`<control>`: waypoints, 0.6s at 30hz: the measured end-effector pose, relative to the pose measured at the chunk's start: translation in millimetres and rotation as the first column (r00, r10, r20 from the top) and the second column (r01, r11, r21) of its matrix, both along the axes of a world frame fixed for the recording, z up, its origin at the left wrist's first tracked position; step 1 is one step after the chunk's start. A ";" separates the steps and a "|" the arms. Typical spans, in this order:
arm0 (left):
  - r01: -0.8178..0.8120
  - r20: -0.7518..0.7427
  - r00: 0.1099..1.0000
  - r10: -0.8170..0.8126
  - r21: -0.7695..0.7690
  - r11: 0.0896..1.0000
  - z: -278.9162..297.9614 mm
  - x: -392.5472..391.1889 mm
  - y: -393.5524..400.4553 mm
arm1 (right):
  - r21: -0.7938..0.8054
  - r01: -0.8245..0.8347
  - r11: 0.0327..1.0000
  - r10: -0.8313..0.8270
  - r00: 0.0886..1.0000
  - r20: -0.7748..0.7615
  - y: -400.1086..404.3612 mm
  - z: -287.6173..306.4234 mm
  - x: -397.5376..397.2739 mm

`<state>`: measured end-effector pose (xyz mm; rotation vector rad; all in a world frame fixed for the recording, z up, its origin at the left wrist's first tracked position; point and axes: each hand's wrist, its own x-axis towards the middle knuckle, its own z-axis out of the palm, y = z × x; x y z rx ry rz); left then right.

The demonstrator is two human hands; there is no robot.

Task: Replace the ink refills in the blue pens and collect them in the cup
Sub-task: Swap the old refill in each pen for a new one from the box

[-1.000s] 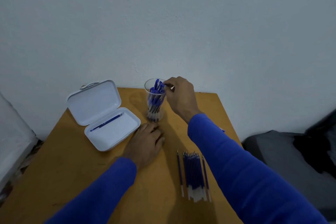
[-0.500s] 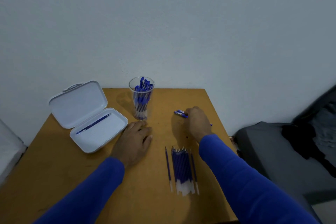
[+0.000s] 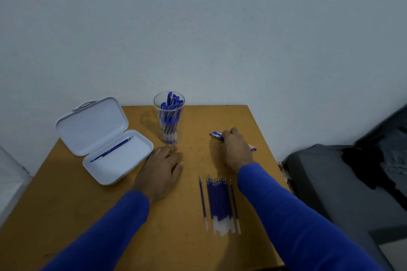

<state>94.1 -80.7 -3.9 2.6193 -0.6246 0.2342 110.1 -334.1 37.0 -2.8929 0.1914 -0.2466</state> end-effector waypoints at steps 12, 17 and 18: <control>-0.008 -0.001 1.000 0.008 0.002 1.000 1.9 0.0 -1.2 | 0.031 0.012 0.999 -0.013 0.999 0.034 -0.3 -7.0 2.2; -0.011 0.005 1.000 0.011 0.026 1.000 1.2 0.2 -0.6 | 0.021 0.020 1.000 -0.021 0.999 0.044 -1.2 -8.4 2.6; -0.009 0.006 1.000 0.009 0.026 1.000 1.7 -0.3 -0.7 | 0.027 0.022 0.999 -0.023 0.999 0.044 -0.9 -8.5 2.4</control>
